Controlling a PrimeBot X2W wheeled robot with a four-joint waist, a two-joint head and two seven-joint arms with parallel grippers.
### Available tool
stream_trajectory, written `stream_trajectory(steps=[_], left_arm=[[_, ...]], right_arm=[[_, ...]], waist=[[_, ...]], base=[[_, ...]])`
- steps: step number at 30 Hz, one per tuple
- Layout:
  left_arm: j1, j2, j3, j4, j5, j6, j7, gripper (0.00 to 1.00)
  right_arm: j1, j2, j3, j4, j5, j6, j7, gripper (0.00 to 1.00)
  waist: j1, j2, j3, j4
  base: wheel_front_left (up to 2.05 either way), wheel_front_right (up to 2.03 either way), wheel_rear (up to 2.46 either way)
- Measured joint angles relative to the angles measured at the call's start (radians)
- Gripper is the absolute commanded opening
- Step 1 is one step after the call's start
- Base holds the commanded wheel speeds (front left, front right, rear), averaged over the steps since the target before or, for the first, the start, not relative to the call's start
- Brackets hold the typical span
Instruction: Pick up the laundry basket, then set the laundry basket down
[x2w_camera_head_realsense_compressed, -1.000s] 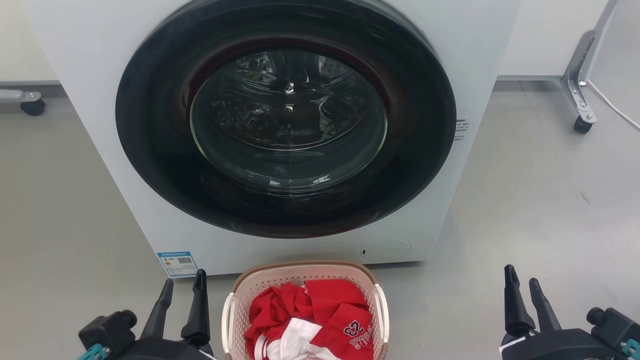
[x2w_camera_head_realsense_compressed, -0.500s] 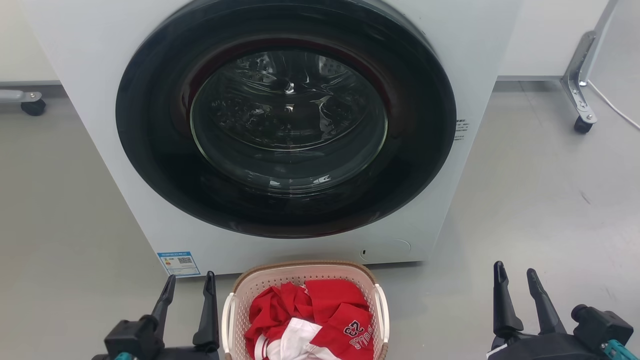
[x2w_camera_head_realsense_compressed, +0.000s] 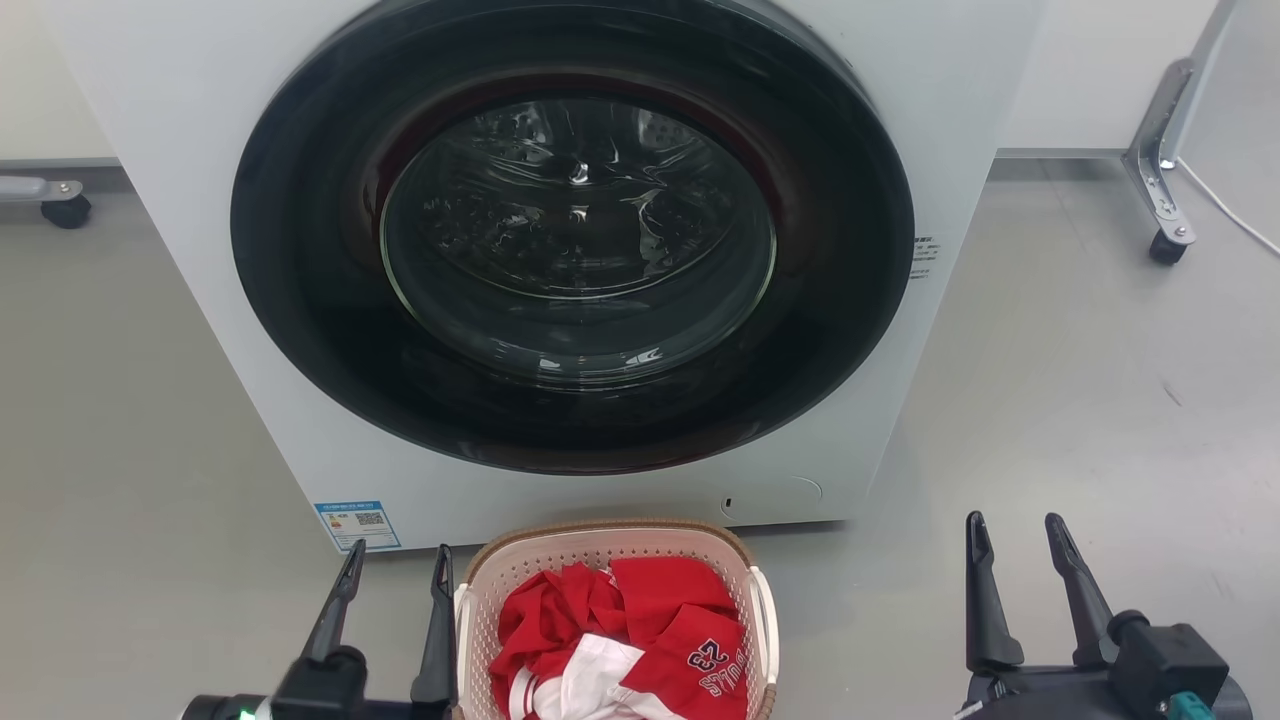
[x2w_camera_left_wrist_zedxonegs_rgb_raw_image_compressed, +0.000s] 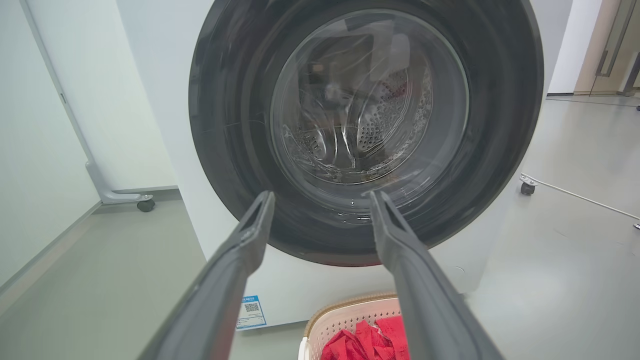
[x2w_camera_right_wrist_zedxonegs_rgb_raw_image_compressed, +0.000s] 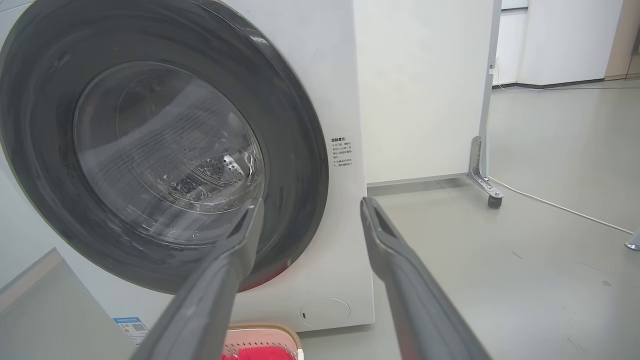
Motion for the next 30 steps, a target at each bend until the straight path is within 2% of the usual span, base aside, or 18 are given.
stream_trajectory(steps=[14, 30], left_arm=[[0.015, 0.0, -0.026, -0.034, 0.216, 0.035, -0.048, 1.0], [0.015, -0.007, -0.021, -0.036, 0.211, 0.035, -0.048, 1.0]], right_arm=[[0.014, -0.001, 0.031, -0.052, -0.199, -0.031, -0.047, 1.0], [0.014, -0.001, 0.028, -0.054, -0.199, -0.031, -0.05, 1.0]], waist=[[0.0, 0.0, 0.002, 0.0], [-0.0001, 0.0, 0.005, 0.001]], base=[[0.0, 0.0, 0.0], [0.0, 0.0, 0.0]])
